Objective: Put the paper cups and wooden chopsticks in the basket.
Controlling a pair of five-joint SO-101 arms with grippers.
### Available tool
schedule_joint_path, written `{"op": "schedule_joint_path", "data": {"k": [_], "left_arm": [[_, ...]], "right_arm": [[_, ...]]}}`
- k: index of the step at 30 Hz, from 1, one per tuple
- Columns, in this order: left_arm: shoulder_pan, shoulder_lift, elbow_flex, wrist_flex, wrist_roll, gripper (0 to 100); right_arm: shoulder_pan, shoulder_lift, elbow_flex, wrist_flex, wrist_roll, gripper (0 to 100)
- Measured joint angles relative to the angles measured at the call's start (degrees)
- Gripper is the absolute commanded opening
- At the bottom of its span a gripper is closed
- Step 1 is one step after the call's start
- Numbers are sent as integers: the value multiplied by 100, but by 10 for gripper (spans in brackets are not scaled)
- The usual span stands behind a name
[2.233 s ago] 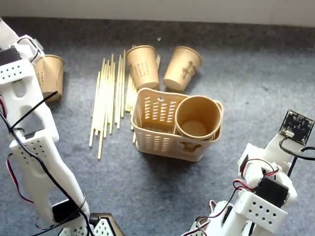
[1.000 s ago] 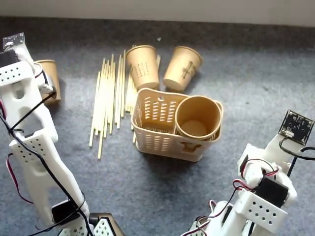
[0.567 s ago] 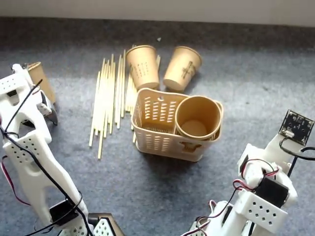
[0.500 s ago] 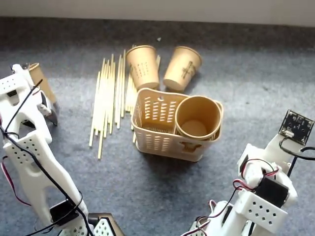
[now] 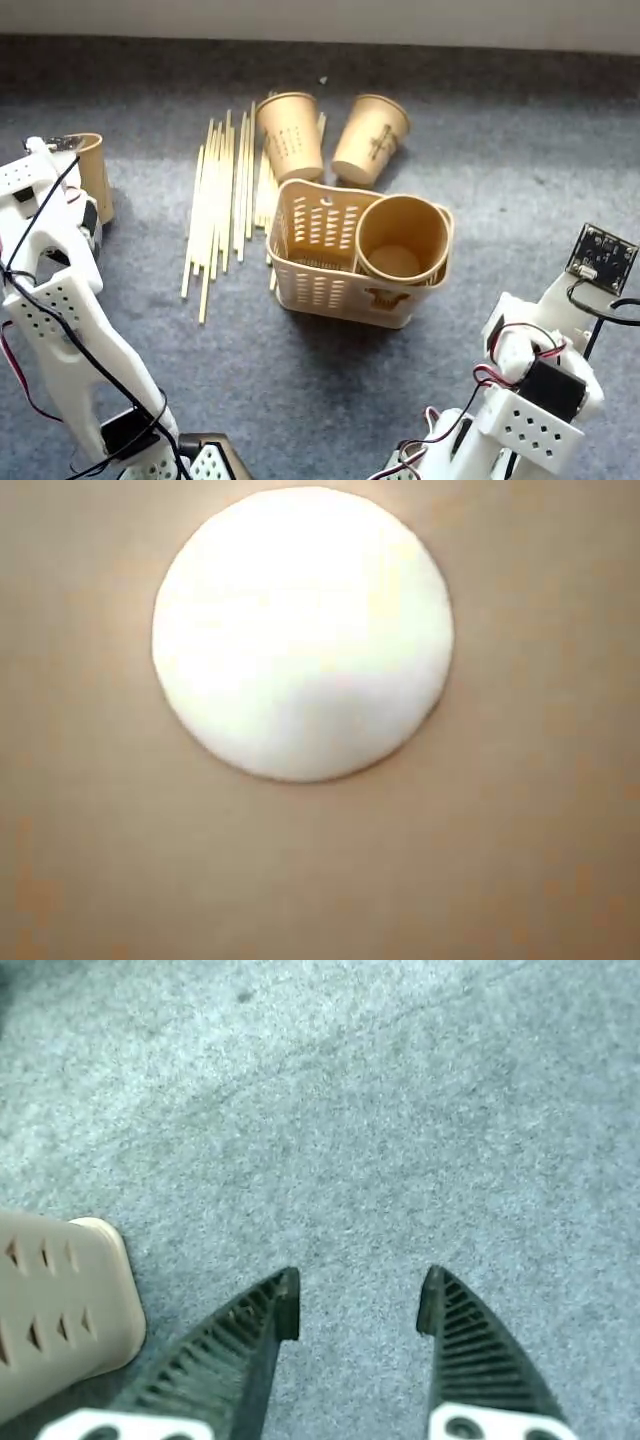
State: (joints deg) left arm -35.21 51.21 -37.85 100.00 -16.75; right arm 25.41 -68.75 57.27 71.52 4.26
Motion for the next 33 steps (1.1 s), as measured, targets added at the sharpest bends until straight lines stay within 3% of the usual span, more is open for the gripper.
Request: {"op": "schedule_joint_path", "data": {"k": [7, 11, 13, 17, 24, 33], "left_arm": [[44, -35, 818, 0, -1688, 5], [492, -62, 1266, 0, -2963, 5], [686, -88, 1336, 9, -3200, 5], [589, -44, 1196, -176, -3156, 5], [79, -9, 598, -721, -2259, 5], [-993, 35, -484, -1231, -1319, 5]], "right_arm": [[0, 0, 0, 0, 0, 203], [0, 0, 0, 0, 0, 203], [0, 0, 0, 0, 0, 203], [0, 0, 0, 0, 0, 203], [-264, 0, 0, 0, 0, 203], [-334, 0, 0, 0, 0, 203]]}}
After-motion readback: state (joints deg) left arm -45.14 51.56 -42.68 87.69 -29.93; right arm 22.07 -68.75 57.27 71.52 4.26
